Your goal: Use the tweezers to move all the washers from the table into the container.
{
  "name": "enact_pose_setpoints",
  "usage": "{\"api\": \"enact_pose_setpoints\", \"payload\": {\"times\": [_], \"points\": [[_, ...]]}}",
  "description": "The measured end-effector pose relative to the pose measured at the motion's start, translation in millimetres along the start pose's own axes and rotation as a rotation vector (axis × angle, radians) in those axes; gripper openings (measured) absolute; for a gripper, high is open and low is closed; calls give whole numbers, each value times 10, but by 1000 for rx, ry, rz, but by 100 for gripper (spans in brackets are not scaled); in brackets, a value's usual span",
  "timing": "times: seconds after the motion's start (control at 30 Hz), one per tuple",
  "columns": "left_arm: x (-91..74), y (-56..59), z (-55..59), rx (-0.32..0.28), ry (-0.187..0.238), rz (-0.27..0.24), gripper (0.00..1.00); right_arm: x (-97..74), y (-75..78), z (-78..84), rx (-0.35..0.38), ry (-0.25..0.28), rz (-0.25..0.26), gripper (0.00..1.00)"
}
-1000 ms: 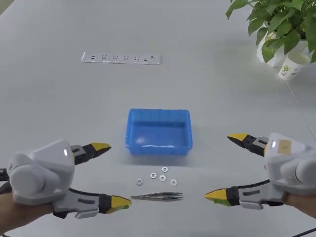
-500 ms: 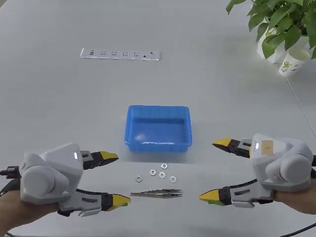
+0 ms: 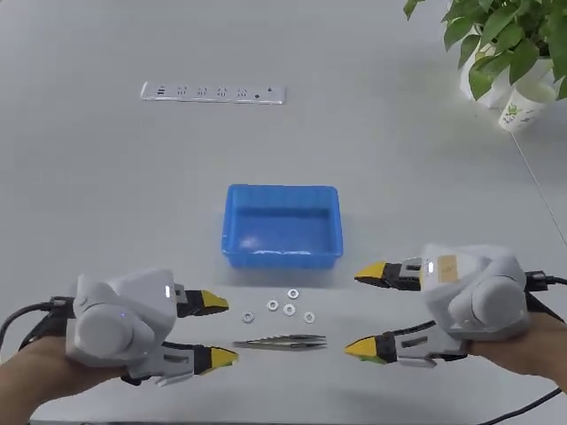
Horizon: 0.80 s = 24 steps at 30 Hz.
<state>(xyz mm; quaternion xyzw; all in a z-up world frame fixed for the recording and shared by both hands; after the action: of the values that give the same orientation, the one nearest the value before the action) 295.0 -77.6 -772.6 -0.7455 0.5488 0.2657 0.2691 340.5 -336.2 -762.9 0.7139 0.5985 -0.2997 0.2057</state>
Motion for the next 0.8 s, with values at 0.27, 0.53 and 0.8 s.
{"api": "enact_pose_setpoints", "payload": {"times": [0.27,0.53,0.8], "points": [[102,20,40,27,-38,34,28,121,-50,-24,-24,-13,-43,47],[192,7,69,34,-64,65,23,260,-98,-45,-57,-31,-86,40],[250,-5,96,49,-92,77,18,395,-145,-46,-93,-61,-128,34]]}}
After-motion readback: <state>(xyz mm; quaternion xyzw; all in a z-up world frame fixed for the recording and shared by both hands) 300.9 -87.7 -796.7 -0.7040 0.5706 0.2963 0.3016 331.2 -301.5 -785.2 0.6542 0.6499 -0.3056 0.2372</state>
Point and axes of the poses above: the centre of the closed fingertips' face, and the gripper's own axes: x roughly forward along the fingers, y roughly to its right, z roughly out of its underside, the point moved 10 cm from there along -x, roughly backward along the fingers, and after that the axes turned 7 degrees about x, right-handed, at the moved point
